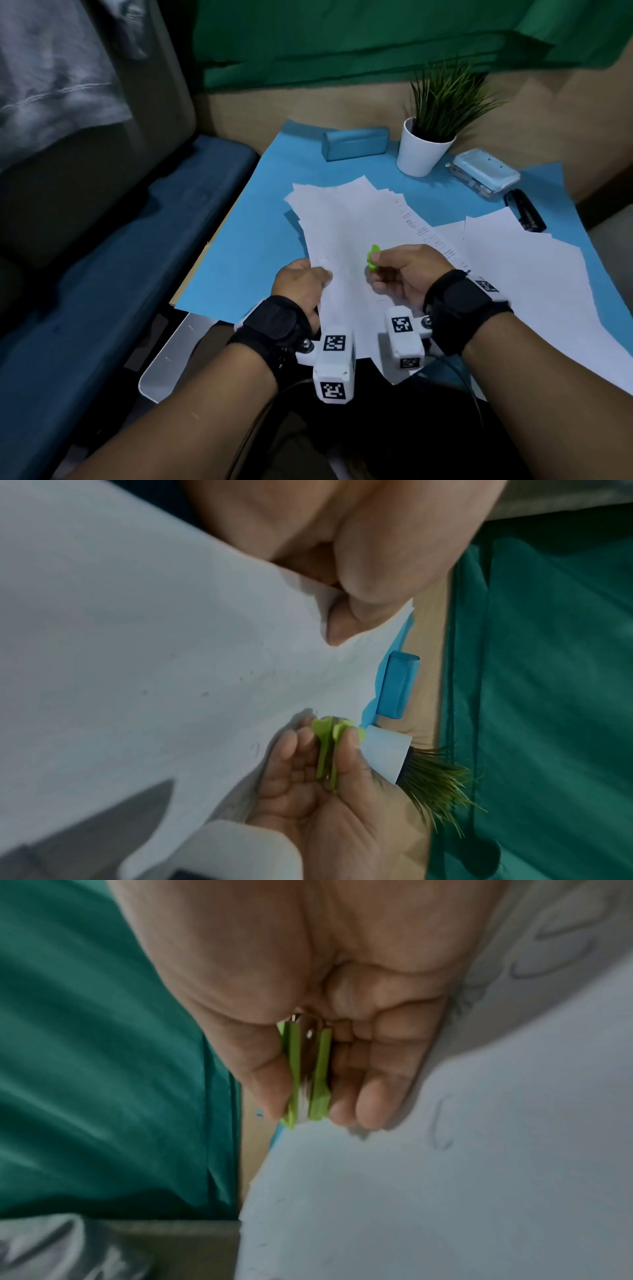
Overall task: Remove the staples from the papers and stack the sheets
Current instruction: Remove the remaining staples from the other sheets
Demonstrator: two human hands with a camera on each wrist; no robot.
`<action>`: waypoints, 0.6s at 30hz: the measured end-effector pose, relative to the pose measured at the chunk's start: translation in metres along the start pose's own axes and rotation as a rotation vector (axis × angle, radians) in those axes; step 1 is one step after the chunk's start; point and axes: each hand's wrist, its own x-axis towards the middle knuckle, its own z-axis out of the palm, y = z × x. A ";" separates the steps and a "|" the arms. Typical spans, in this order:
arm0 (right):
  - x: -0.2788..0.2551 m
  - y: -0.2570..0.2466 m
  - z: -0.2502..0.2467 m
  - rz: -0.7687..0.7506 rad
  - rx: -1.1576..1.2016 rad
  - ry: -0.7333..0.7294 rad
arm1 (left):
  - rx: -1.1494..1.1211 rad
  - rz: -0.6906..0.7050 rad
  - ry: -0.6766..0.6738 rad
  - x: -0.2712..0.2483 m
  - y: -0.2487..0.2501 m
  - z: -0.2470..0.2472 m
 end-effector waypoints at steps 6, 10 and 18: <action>0.004 -0.007 0.006 -0.283 -0.500 0.133 | -0.007 0.067 -0.035 -0.002 0.002 0.002; -0.017 -0.017 0.027 -0.550 -1.016 0.169 | -0.040 0.108 -0.074 -0.004 -0.001 -0.001; -0.026 -0.010 0.048 -0.628 -1.232 0.189 | -0.094 0.128 -0.155 -0.011 -0.005 0.000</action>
